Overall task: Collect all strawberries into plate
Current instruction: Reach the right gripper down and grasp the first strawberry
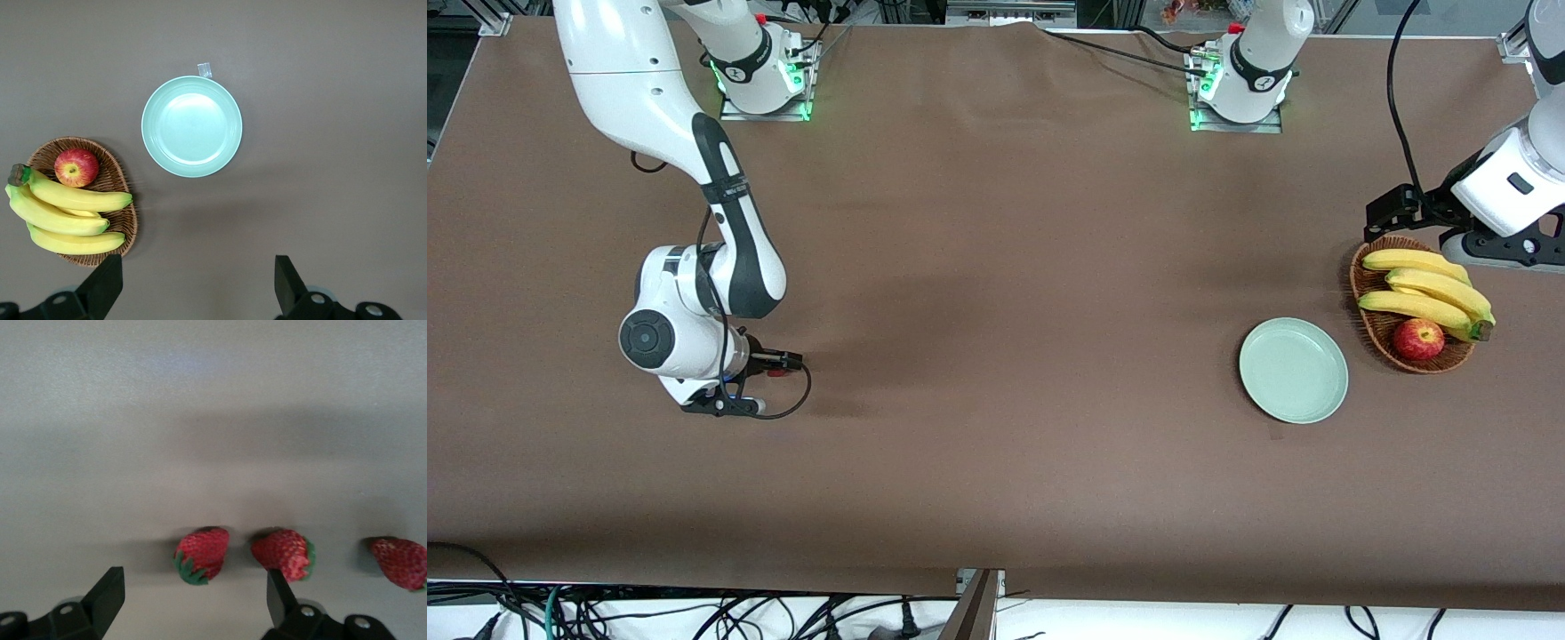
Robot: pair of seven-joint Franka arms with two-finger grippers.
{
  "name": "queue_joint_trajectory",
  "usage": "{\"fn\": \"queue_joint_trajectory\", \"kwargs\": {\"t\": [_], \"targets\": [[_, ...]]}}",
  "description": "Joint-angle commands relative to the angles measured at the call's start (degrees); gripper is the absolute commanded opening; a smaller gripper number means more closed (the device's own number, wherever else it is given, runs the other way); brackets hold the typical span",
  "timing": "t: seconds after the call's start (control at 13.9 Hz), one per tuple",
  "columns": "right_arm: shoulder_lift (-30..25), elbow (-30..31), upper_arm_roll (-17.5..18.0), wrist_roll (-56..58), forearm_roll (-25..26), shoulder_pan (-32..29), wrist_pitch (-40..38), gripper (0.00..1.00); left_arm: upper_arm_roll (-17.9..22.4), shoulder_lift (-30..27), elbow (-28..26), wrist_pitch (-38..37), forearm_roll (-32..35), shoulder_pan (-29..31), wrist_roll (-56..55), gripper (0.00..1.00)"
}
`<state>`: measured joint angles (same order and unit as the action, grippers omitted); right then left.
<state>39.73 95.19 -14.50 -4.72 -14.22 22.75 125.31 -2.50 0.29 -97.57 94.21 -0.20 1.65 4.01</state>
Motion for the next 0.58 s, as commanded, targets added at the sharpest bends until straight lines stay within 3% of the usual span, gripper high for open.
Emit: {"fn": "queue_joint_trajectory", "kwargs": {"t": [0.0,0.14,0.5], "targets": [[1.4,-0.35,-0.18,-0.64,-1.51,0.37,2.04,0.92,-0.14,-0.21,0.89,-1.13,-0.85,0.37,0.74,1.0],[1.75,-0.35,-0.18,-0.55,-1.51,0.37,2.31,0.85,-0.14,-0.12,1.42,-1.22,-0.94,0.37,0.74,1.0],[2.28,-0.53,-0.18,-0.46,-3.44,0.36,2.22,0.37,-0.14,-0.03,1.42,-1.31,-0.94,0.37,0.74,1.0]]}}
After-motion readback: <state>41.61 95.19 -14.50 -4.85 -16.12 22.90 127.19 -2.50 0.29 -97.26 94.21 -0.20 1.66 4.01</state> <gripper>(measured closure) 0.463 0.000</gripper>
